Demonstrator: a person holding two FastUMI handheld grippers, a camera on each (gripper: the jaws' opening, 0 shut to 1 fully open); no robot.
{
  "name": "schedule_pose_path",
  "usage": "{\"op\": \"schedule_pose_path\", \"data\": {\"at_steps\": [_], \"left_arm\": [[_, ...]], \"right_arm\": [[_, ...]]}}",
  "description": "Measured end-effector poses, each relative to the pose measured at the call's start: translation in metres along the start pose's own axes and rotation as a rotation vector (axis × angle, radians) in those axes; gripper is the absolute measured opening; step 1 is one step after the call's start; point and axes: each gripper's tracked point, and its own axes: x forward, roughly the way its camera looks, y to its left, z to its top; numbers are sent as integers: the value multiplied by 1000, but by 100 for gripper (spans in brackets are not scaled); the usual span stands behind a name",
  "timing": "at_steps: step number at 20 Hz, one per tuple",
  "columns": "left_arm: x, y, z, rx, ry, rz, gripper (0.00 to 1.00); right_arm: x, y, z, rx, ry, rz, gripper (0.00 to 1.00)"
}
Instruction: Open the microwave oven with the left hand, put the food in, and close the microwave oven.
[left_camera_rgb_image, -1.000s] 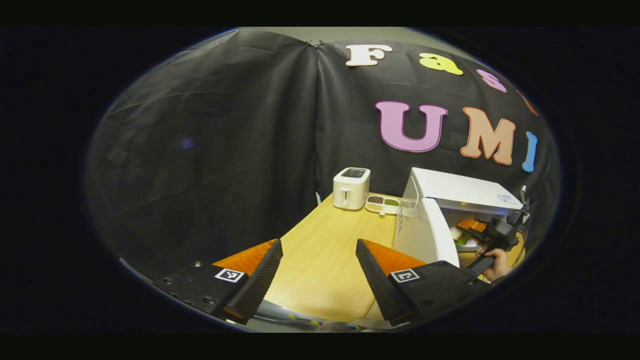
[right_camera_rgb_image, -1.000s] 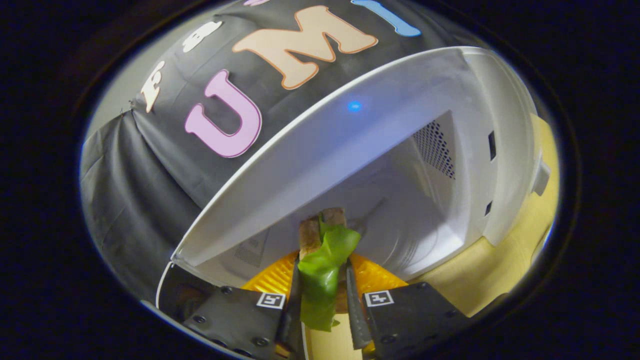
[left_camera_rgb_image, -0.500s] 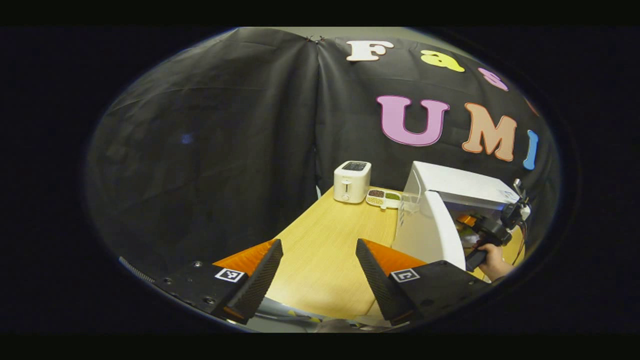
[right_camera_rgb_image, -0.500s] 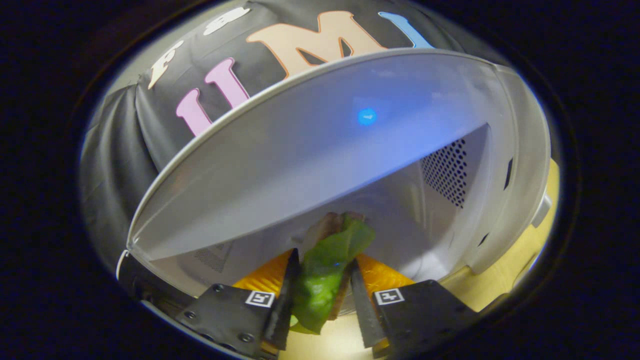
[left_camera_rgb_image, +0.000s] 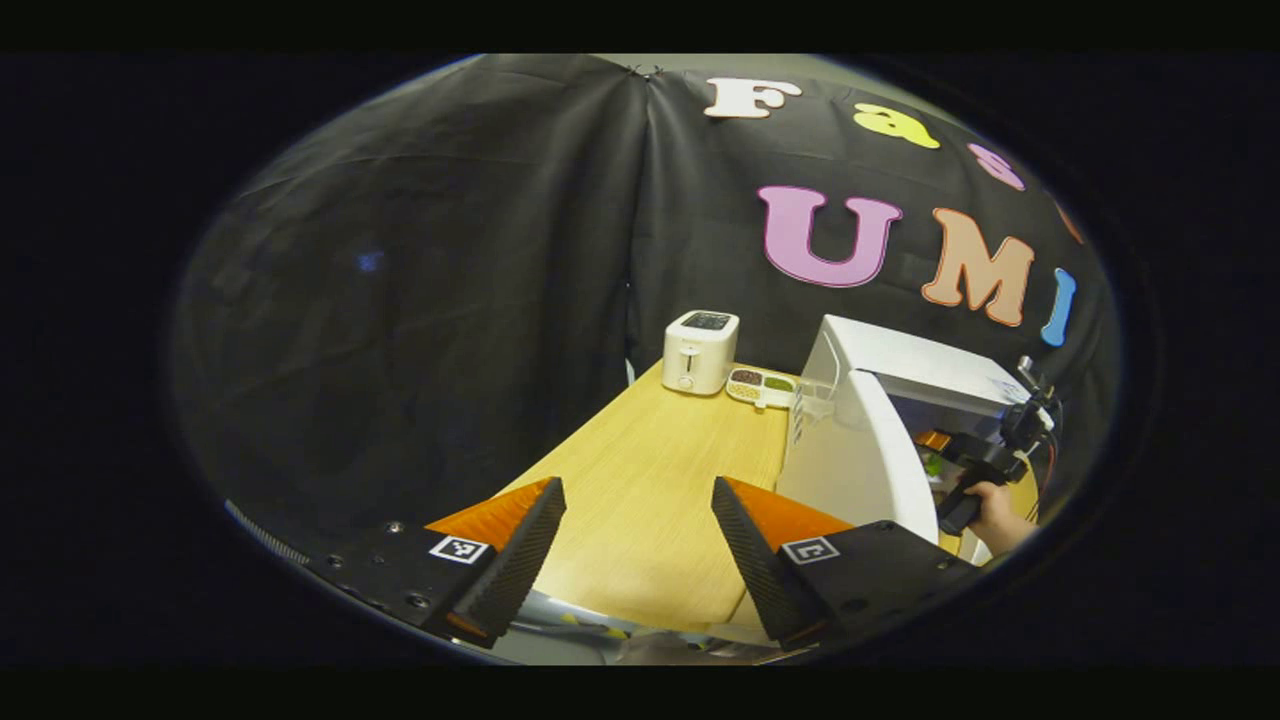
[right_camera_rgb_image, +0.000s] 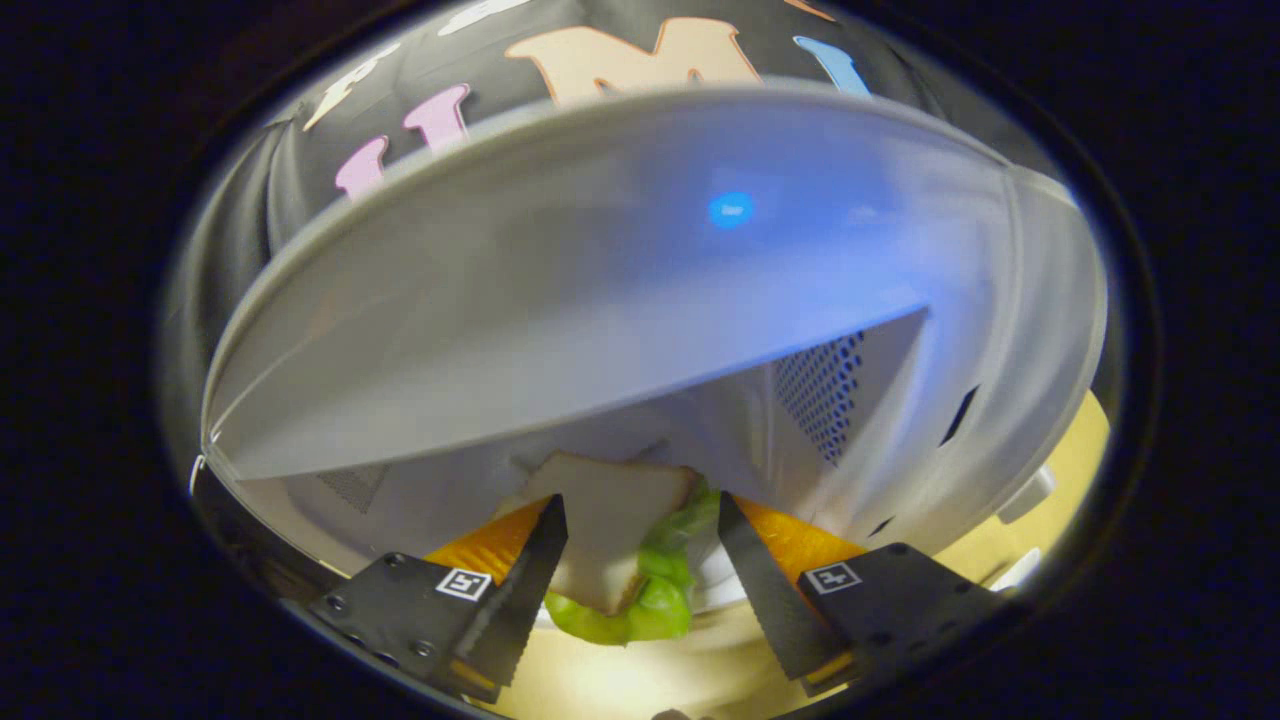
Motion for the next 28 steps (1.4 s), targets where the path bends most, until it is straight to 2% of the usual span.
{"op": "schedule_pose_path", "data": {"at_steps": [1, 5, 10, 16, 17, 18, 19, 20, 21, 22, 23, 24, 25, 26, 28], "left_arm": [[0, 1, -3, -1, 4, -5, 91], [0, 1, -11, -2, 12, -43, 91], [-3, -8, -22, 18, 17, -122, 91], [-7, -18, -34, 74, 29, -229, 81], [-8, -20, -37, 85, 34, -248, 67], [-10, -22, -40, 96, 38, -271, 63], [-12, -25, -42, 108, 44, -297, 51], [-14, -29, -45, 122, 49, -325, 46], [-16, -34, -48, 135, 54, -352, 28], [-17, -38, -53, 150, 67, -377, 36], [-17, -40, -61, 163, 92, -394, 27], [-19, -42, -66, 174, 110, -412, 14], [-20, -44, -69, 182, 116, -422, 6], [-22, -47, -71, 191, 125, -439, 0], [-27, -54, -77, 217, 134, -479, 3]], "right_arm": [[-7, 0, 3, -10, -9, 2, 97], [-44, 7, 15, -30, -39, 24, 98], [-101, 18, 8, -121, -50, 48, 98], [-166, 34, 8, -151, -89, 78, 98], [-175, 37, 8, -149, -88, 85, 98], [-183, 40, 6, -149, -81, 88, 98], [-192, 41, 7, -147, -83, 88, 98], [-201, 42, 9, -147, -89, 91, 92], [-210, 43, 12, -148, -97, 86, 92], [-218, 43, 12, -151, -103, 81, 92], [-226, 41, 15, -154, -111, 71, 92], [-235, 38, 17, -154, -120, 62, 98], [-244, 37, 20, -151, -130, 55, 92], [-253, 36, 22, -145, -138, 46, 92], [-267, 29, 23, -133, -151, 22, 92]]}}
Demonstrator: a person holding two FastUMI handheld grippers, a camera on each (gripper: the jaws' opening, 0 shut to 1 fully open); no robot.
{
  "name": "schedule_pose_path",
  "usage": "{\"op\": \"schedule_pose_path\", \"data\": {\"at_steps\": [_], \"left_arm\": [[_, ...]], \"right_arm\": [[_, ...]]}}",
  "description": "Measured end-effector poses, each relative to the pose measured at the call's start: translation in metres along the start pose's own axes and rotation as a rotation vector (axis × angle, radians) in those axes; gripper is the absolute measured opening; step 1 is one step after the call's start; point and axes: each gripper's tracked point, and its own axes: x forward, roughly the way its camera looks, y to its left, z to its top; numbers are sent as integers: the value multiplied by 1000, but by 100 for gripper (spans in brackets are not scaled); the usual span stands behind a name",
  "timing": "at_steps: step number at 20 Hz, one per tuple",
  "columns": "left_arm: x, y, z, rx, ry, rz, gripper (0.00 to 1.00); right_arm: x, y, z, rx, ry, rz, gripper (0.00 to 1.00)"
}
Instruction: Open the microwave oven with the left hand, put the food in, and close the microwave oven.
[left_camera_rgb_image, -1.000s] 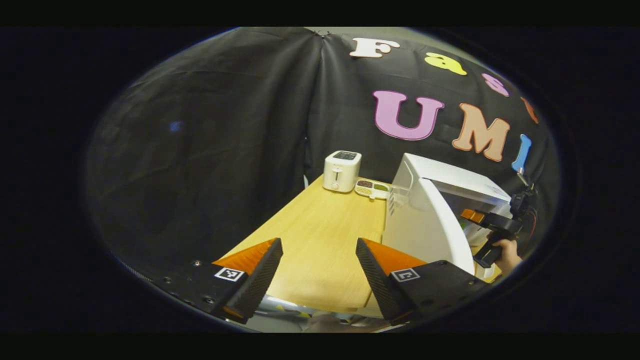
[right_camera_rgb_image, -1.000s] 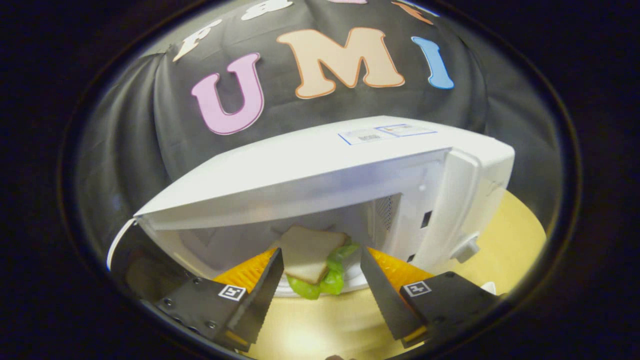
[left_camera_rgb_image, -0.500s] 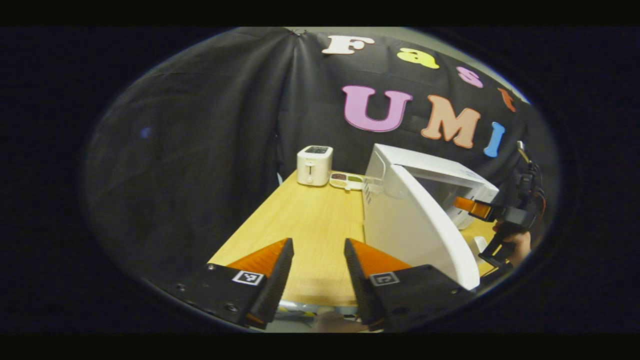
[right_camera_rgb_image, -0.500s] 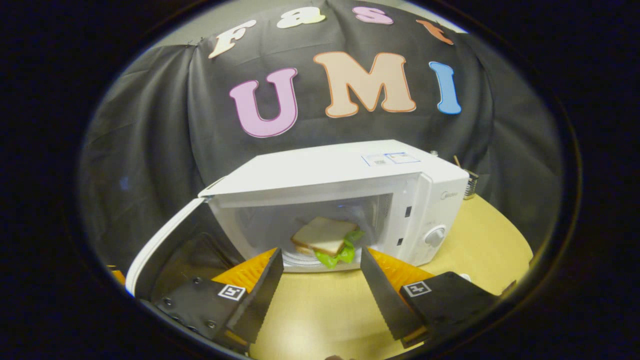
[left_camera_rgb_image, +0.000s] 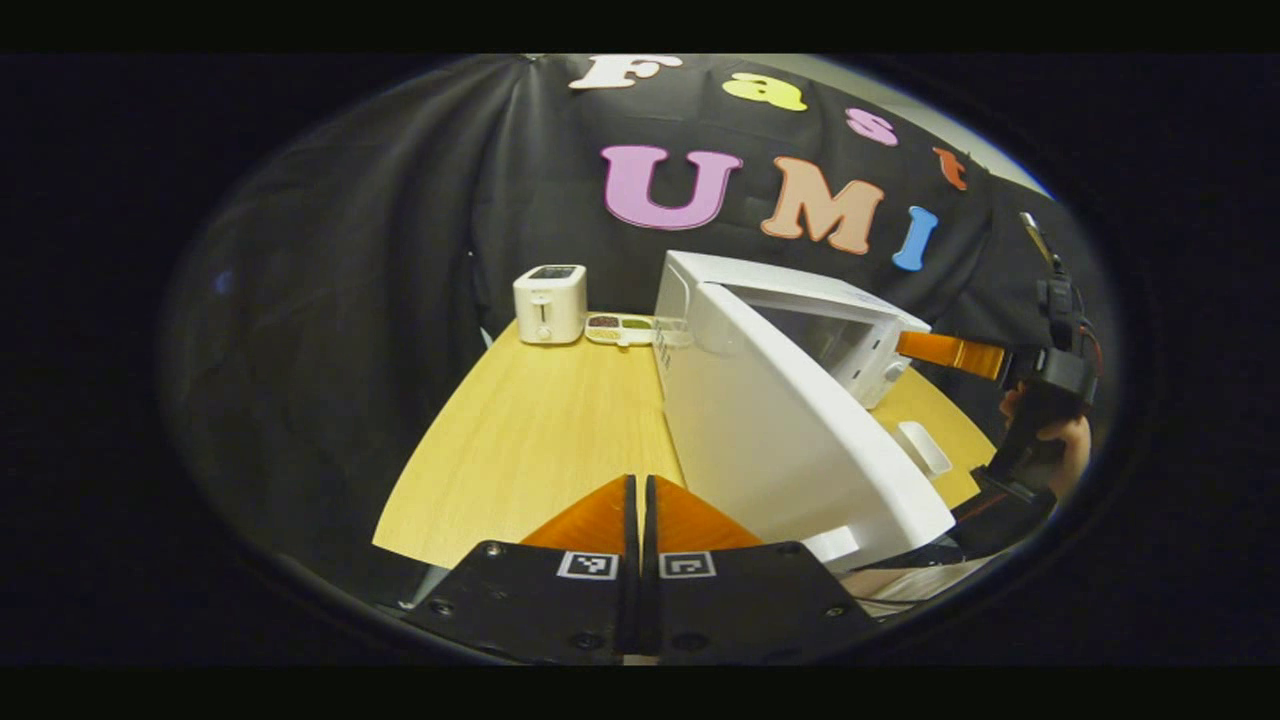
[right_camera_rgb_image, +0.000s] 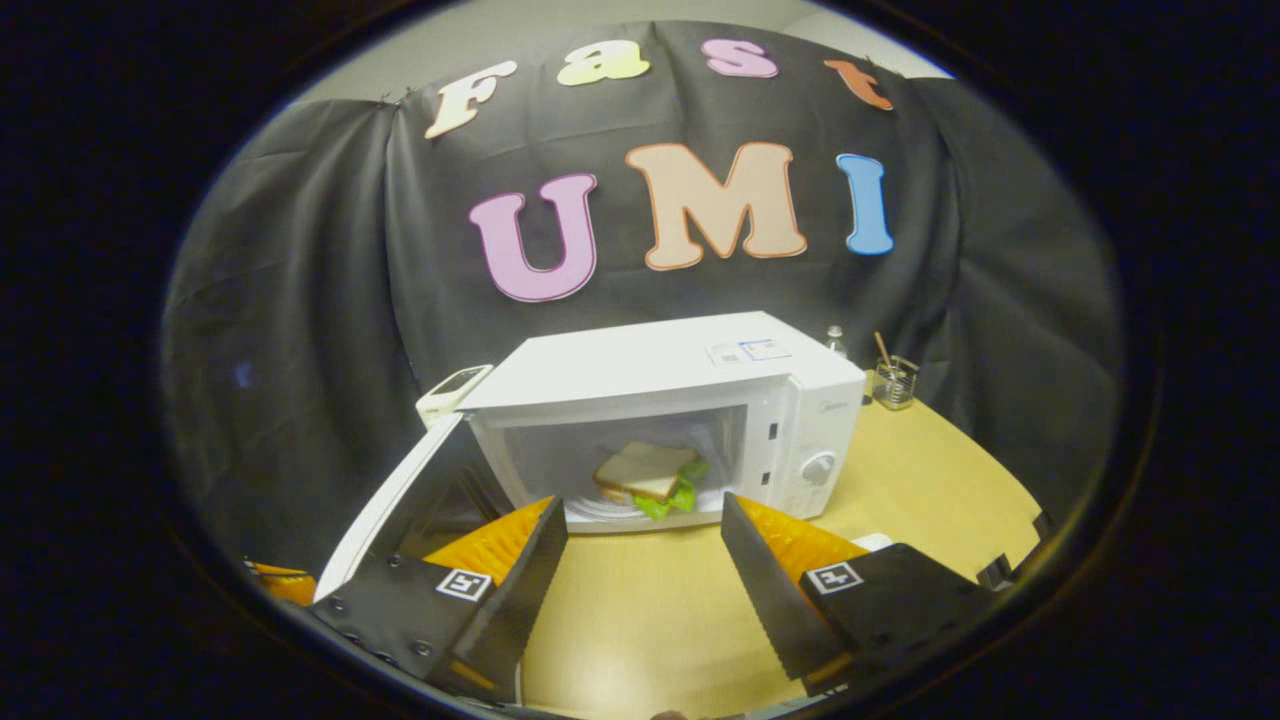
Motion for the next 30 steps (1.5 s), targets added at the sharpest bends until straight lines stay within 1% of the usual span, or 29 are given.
{"op": "schedule_pose_path", "data": {"at_steps": [1, 6, 8, 11, 12, 13, 14, 15, 16, 23, 25, 27, 28, 30], "left_arm": [[1, -4, 0, 15, -1, -16, 1], [7, -30, 2, 61, 0, -98, 1], [10, -35, -1, 82, 17, -111, 1], [11, -42, -1, 104, 22, -117, 1], [12, -43, -1, 115, 22, -107, 1], [12, -45, 0, 121, 21, -101, 0], [12, -47, -1, 120, 21, -91, 0], [13, -51, -1, 113, 22, -79, 1], [14, -54, -1, 104, 25, -66, 1], [23, -104, 0, 24, 33, 0, 1], [27, -120, 3, 11, 23, 13, 0], [33, -138, 4, 7, 20, 19, 1], [36, -145, 6, 9, 17, 20, 0], [43, -162, 9, 17, 9, 21, 0]], "right_arm": [[-6, -4, 1, 3, -6, -14, 98], [-26, -33, -3, -5, -1, -92, 98], [-31, -43, -2, 2, 3, -115, 98], [-35, -56, 3, 38, -5, -130, 98], [-34, -63, 3, 44, -2, -135, 98], [-33, -70, 4, 46, 1, -139, 95], [-32, -77, 7, 47, 0, -140, 98], [-29, -83, 10, 49, 0, -134, 98], [-28, -88, 12, 49, 3, -128, 92], [-14, -142, 36, 32, 2, -80, 92], [-8, -158, 43, 30, 0, -70, 92], [-1, -171, 48, 42, -1, -54, 92], [2, -180, 47, 48, -3, -47, 98], [6, -189, 51, 55, -4, -34, 98]]}}
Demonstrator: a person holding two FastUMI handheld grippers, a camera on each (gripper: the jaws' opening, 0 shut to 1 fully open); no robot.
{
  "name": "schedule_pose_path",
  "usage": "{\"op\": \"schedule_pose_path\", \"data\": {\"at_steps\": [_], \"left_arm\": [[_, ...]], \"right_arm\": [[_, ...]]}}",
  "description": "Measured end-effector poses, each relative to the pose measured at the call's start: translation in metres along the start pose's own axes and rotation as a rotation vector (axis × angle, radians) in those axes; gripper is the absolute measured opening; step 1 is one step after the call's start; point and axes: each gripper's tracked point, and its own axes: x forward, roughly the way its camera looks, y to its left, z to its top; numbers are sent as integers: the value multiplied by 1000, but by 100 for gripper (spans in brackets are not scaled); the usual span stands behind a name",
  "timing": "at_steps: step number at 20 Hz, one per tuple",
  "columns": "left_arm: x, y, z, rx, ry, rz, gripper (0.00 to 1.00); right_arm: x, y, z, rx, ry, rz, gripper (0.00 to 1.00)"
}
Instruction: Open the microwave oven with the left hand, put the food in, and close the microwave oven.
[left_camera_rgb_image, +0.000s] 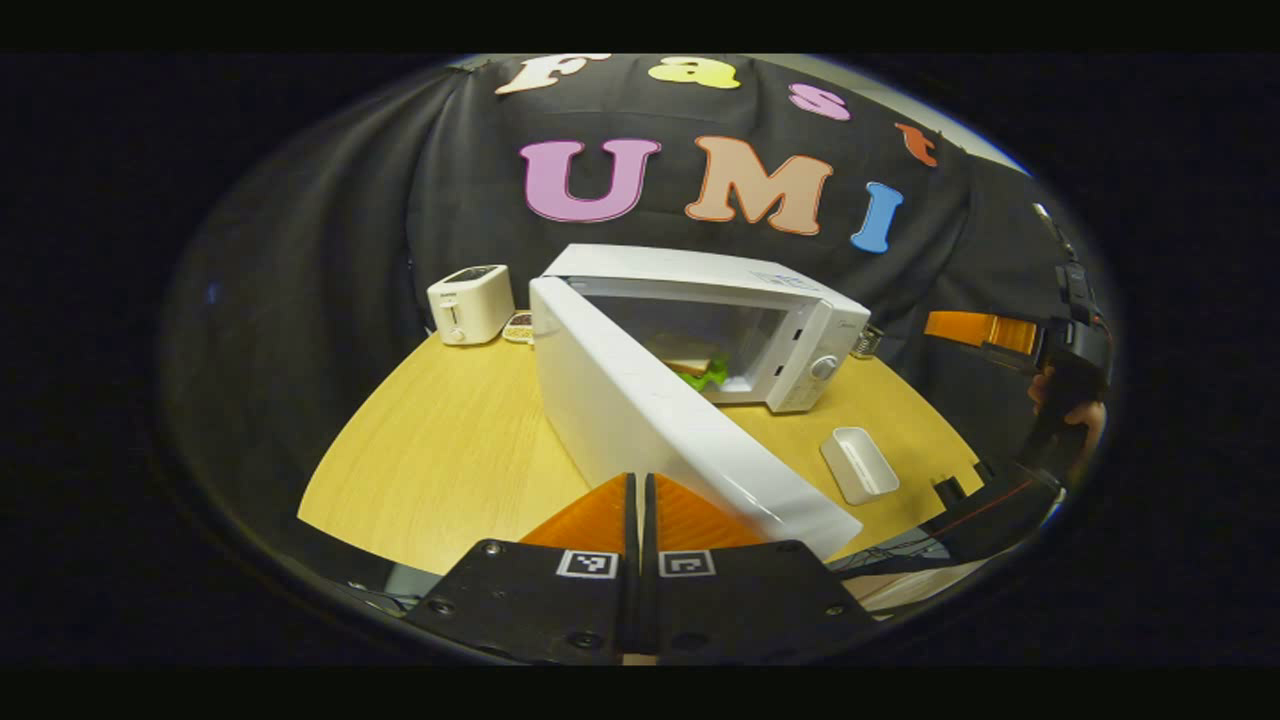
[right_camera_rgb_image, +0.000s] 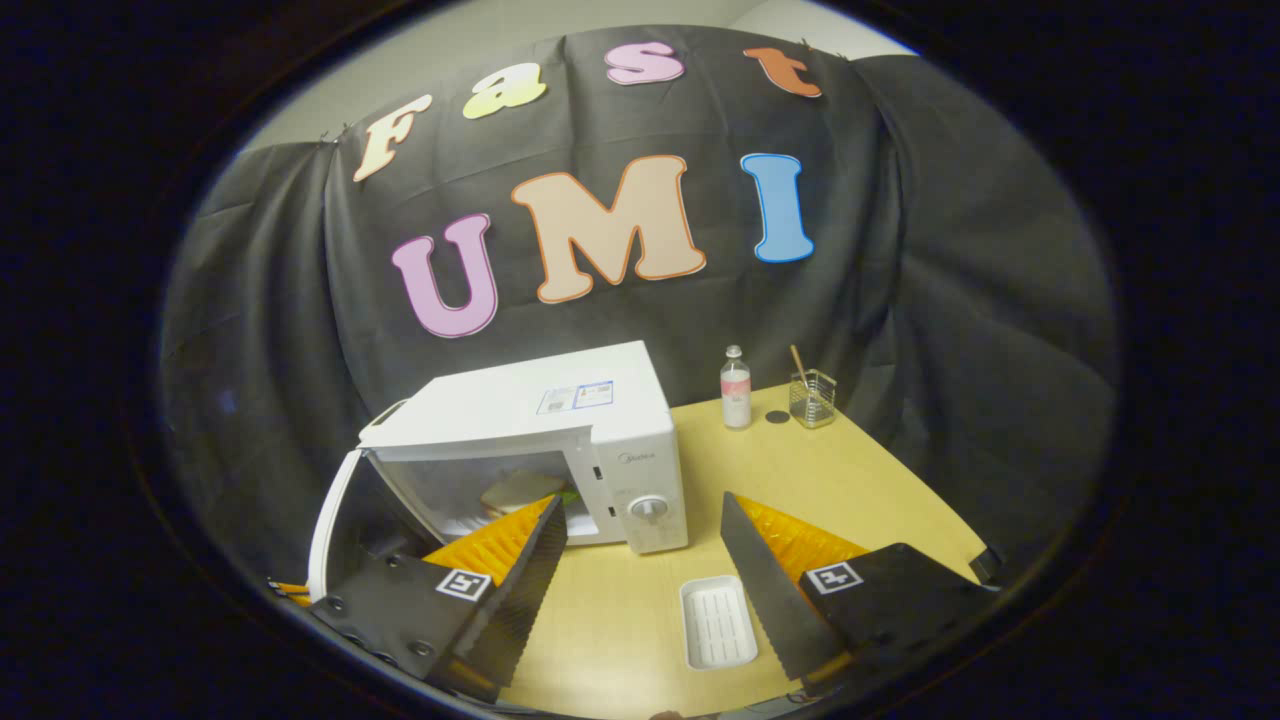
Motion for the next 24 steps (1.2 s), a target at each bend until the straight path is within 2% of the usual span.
{"op": "schedule_pose_path", "data": {"at_steps": [5, 6, 9, 10, 11, 14, 15, 16, 20, 24], "left_arm": [[18, -35, 7, 9, -11, -1, 1], [22, -41, 9, 12, -16, 0, 0], [35, -56, 17, 18, -33, 5, 1], [40, -61, 19, 20, -40, 8, 0], [44, -65, 23, 21, -47, 11, 1], [58, -80, 29, 10, -67, 16, 0], [63, -85, 30, 4, -70, 15, 1], [67, -90, 29, -1, -69, 15, 1], [84, -104, 37, 2, -77, 30, 1], [103, -115, 46, -1, -84, 25, 3]], "right_arm": [[9, -25, 6, -6, 17, 34, 98], [11, -28, 8, -7, 19, 42, 92], [17, -37, 8, -12, 26, 63, 92], [19, -39, 8, -12, 31, 70, 98], [21, -40, 8, -9, 36, 81, 92], [26, -44, 9, -24, 46, 104, 91], [27, -45, 8, -31, 50, 113, 98], [28, -44, 7, -37, 55, 124, 92], [31, -40, 1, -38, 81, 165, 92], [31, -42, -6, -35, 96, 174, 92]]}}
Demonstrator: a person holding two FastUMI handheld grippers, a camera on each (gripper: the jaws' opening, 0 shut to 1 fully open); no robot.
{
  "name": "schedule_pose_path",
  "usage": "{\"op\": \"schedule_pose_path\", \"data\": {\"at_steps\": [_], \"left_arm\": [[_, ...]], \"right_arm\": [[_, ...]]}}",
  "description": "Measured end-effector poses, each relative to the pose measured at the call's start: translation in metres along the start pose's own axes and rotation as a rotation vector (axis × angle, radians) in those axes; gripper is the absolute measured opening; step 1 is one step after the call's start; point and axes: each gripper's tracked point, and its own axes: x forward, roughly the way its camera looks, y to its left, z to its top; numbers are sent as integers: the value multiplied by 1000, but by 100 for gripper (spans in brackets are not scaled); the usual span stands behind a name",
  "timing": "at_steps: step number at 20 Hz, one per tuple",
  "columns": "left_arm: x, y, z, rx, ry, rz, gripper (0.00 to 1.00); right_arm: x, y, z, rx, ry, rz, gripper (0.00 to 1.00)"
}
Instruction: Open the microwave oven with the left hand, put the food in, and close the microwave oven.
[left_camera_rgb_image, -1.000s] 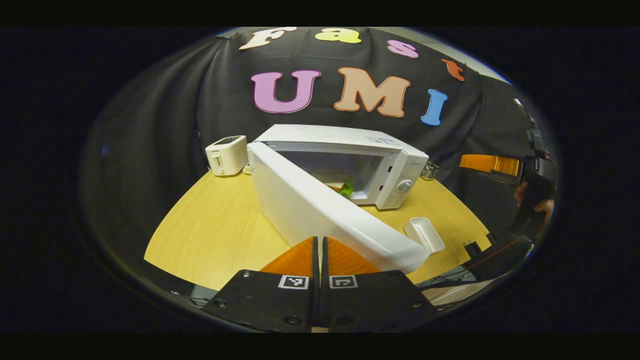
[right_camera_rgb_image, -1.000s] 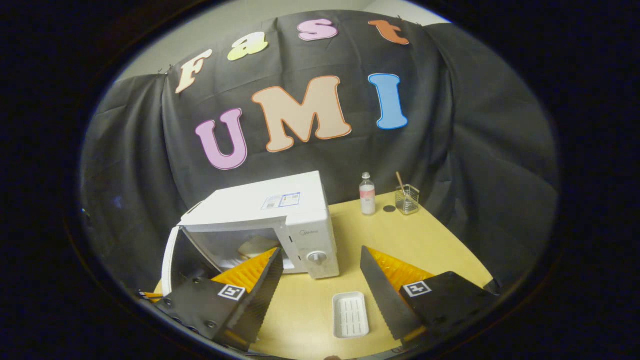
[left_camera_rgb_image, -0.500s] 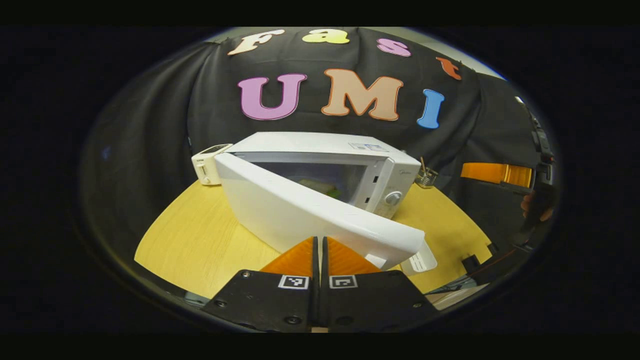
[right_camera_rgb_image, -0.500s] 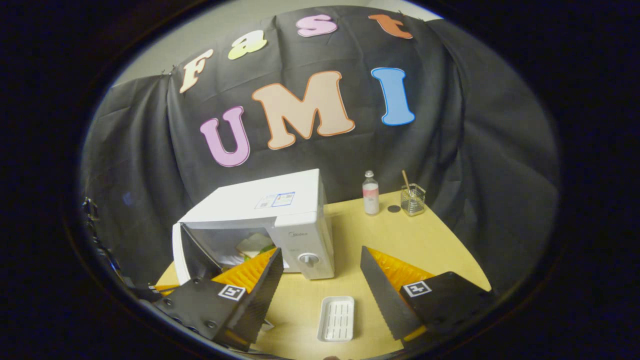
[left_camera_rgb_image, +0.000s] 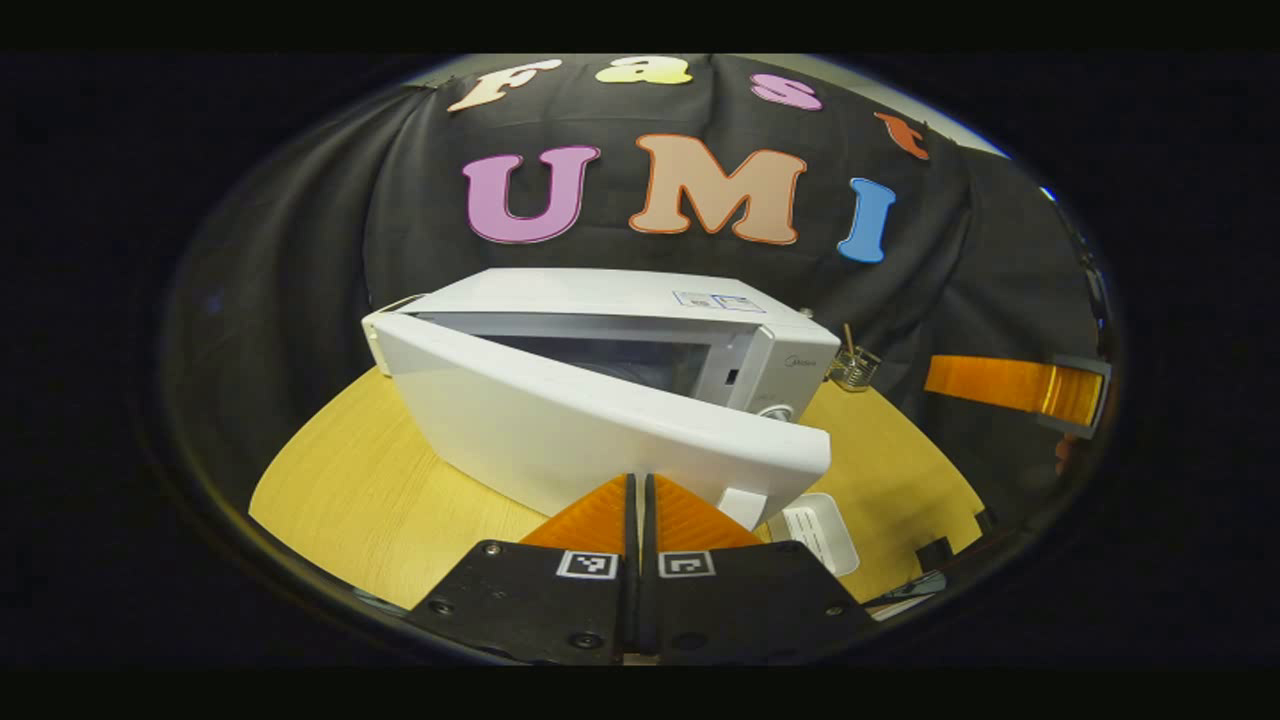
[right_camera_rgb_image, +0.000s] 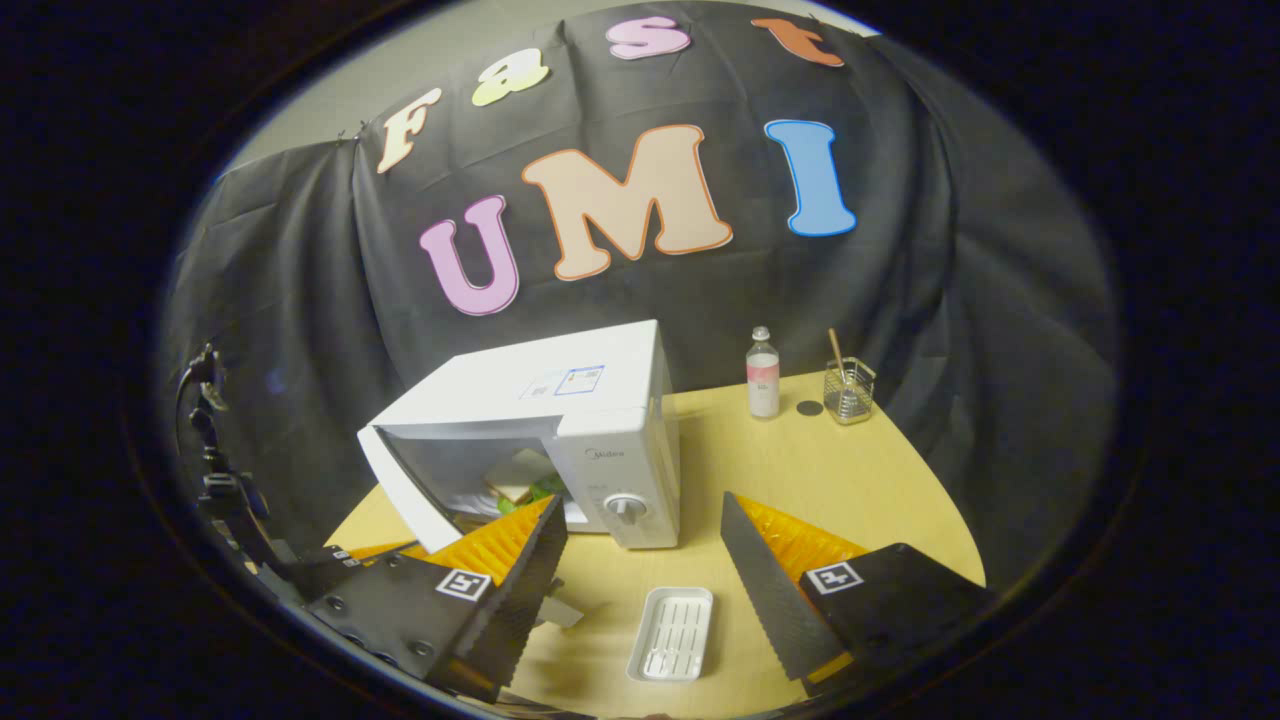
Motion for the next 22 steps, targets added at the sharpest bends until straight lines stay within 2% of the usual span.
{"op": "schedule_pose_path", "data": {"at_steps": [3, 11, 14, 22], "left_arm": [[16, -6, 3, -16, 2, -8, 0], [55, -16, 14, -13, 2, -24, 1], [72, -23, 12, -41, 14, -42, 0], [103, -25, 18, -40, 14, -23, 1]], "right_arm": [[-3, -3, -7, 18, 12, -2, 92], [-21, -18, -15, 31, -3, -41, 92], [-27, -21, -16, 29, -15, -58, 92], [-37, -34, -17, 64, -32, -99, 92]]}}
